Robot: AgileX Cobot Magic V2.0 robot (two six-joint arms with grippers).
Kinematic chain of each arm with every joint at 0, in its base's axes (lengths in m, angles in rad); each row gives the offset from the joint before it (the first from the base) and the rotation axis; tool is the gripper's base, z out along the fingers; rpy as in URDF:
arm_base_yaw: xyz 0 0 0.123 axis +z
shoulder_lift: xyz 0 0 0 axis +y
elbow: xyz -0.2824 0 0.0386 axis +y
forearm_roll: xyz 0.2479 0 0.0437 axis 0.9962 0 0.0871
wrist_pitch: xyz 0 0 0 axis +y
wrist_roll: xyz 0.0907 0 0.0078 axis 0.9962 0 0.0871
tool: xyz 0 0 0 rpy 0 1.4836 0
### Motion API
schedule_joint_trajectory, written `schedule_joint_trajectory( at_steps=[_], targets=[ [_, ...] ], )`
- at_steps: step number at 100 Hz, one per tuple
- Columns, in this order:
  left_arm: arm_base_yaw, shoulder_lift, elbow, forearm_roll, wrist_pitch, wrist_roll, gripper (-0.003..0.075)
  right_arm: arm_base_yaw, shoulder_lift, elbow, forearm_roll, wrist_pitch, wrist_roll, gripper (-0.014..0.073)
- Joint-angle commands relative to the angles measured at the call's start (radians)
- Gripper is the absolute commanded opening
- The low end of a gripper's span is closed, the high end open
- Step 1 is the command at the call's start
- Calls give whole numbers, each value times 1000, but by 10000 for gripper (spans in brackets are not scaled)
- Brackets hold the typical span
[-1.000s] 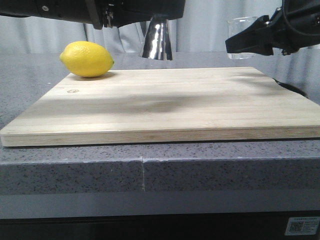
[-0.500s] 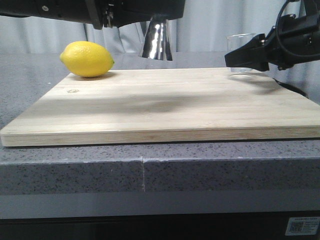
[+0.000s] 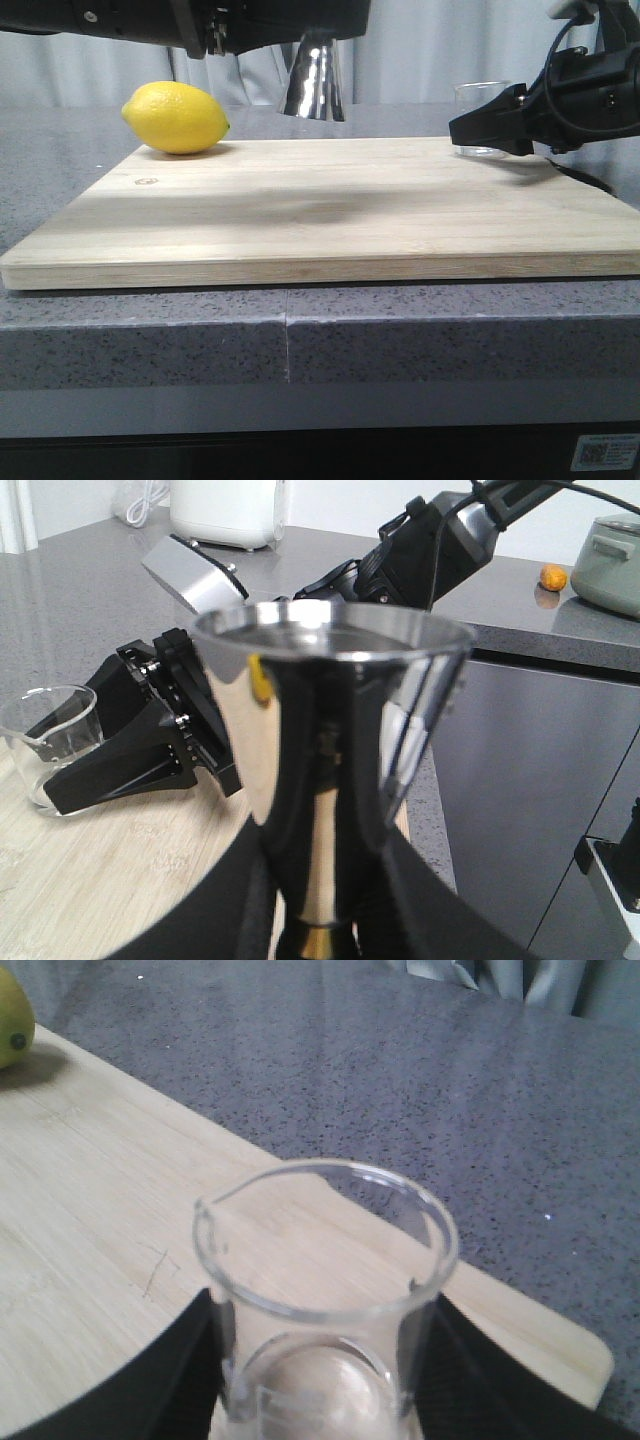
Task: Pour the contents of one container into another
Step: 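Lower the glass beaker onto the board's far corner and open the right gripper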
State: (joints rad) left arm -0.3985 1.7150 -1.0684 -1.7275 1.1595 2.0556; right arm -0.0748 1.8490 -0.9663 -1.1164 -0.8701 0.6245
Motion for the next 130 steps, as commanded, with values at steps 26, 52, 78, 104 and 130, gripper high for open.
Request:
schedule_joint_trajectory(
  at_steps=[26, 52, 78, 104, 130],
  targets=[
    [-11, -51, -30, -74, 111, -1, -19, -5, -38, -20, 36, -25, -17, 247],
    [-11, -51, -30, -74, 111, -1, -19, -5, -38, -20, 36, 10, -17, 251],
    [-11, -51, -30, -74, 111, -1, -19, -5, -38, -20, 36, 10, -15, 310],
    [-11, -51, -30, -74, 111, -1, -19, -5, -38, -20, 36, 10, -4, 361],
    [-11, -51, -30, -74, 111, -1, -19, -5, -38, -20, 36, 4, 10, 456]
  ],
)
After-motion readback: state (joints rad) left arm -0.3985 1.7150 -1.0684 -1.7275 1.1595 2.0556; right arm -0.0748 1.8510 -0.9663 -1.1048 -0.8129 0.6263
